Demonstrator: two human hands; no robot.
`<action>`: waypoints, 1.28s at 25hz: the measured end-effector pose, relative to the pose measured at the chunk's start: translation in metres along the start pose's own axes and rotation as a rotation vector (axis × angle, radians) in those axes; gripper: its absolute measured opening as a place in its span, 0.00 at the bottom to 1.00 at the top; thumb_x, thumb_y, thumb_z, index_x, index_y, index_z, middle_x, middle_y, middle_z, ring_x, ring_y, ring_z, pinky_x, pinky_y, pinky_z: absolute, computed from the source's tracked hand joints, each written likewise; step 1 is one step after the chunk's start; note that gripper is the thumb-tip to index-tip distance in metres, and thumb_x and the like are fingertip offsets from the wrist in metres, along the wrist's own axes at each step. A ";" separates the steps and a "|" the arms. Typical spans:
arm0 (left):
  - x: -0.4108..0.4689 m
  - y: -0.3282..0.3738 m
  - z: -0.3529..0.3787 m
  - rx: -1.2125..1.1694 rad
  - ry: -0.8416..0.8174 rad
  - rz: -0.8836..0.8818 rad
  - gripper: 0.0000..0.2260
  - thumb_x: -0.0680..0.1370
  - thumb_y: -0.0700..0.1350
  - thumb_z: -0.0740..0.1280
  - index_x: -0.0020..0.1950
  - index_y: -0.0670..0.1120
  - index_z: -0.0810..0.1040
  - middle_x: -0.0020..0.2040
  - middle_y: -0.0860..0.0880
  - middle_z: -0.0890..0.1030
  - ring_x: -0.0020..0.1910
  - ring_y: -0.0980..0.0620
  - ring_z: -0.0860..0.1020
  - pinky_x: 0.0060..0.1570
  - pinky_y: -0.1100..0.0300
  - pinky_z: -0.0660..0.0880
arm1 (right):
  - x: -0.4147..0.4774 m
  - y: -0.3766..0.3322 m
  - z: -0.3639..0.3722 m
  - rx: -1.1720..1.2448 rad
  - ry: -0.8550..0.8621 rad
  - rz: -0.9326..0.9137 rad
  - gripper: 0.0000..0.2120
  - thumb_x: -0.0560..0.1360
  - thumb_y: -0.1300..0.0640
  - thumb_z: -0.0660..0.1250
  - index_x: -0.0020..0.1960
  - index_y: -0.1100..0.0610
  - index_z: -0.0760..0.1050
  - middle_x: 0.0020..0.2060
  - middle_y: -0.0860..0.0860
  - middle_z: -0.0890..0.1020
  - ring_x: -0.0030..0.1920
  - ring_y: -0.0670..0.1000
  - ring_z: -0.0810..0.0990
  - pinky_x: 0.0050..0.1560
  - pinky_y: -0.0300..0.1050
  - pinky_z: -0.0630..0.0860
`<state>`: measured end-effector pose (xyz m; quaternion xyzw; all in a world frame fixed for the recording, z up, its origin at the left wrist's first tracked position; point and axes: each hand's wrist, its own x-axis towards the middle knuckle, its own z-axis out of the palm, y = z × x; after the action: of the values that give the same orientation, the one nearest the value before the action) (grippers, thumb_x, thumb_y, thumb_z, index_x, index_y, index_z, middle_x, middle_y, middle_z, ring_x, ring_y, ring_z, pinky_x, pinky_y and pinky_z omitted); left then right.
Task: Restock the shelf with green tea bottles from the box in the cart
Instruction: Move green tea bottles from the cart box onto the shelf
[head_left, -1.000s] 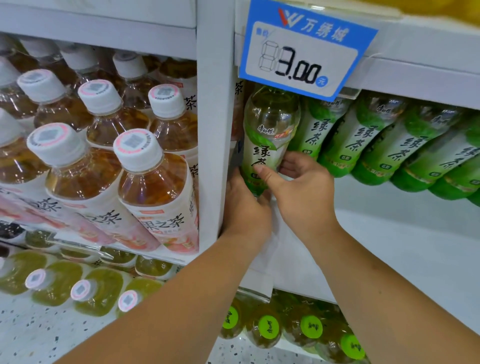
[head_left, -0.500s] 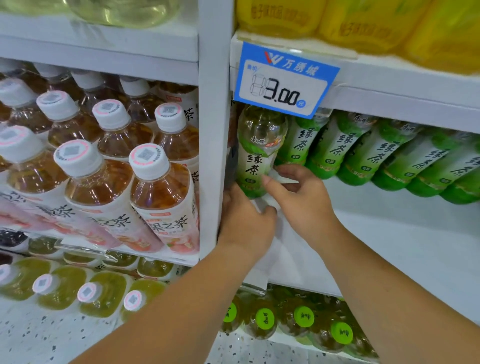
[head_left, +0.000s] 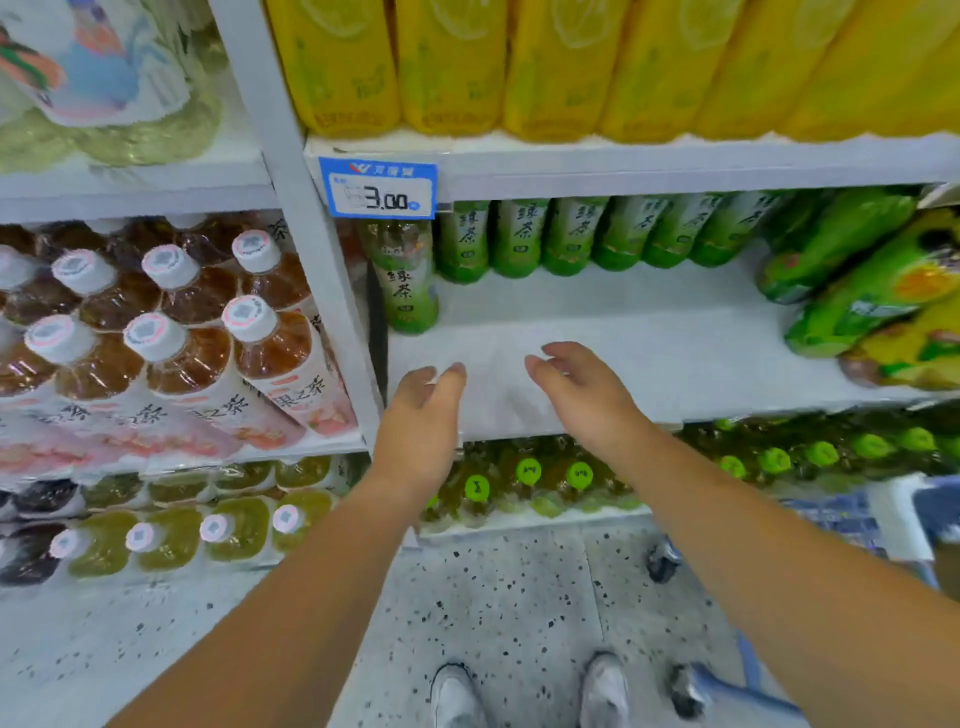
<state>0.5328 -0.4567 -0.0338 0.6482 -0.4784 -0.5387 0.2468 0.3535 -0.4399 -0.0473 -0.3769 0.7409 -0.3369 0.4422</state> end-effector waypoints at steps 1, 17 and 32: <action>-0.012 0.005 -0.003 0.010 -0.012 -0.010 0.26 0.80 0.64 0.60 0.73 0.52 0.71 0.67 0.53 0.74 0.62 0.50 0.72 0.66 0.44 0.70 | -0.017 0.000 -0.009 0.013 0.012 0.027 0.22 0.78 0.39 0.64 0.69 0.47 0.71 0.60 0.45 0.75 0.57 0.46 0.75 0.43 0.32 0.68; -0.227 0.041 0.071 0.054 -0.322 0.042 0.24 0.81 0.61 0.62 0.74 0.52 0.70 0.70 0.52 0.73 0.62 0.53 0.72 0.59 0.54 0.67 | -0.278 0.056 -0.144 0.232 0.104 0.331 0.29 0.79 0.35 0.59 0.76 0.44 0.63 0.73 0.45 0.68 0.65 0.48 0.70 0.60 0.49 0.68; -0.390 0.089 0.324 0.126 -0.407 0.104 0.28 0.82 0.62 0.60 0.77 0.49 0.65 0.71 0.51 0.71 0.65 0.50 0.71 0.58 0.53 0.67 | -0.388 0.195 -0.429 0.186 0.190 0.296 0.27 0.81 0.37 0.58 0.75 0.48 0.64 0.72 0.47 0.69 0.62 0.45 0.72 0.59 0.45 0.65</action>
<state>0.2138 -0.0849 0.1244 0.5147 -0.5837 -0.6140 0.1318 0.0383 0.0592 0.1101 -0.1879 0.7922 -0.3692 0.4481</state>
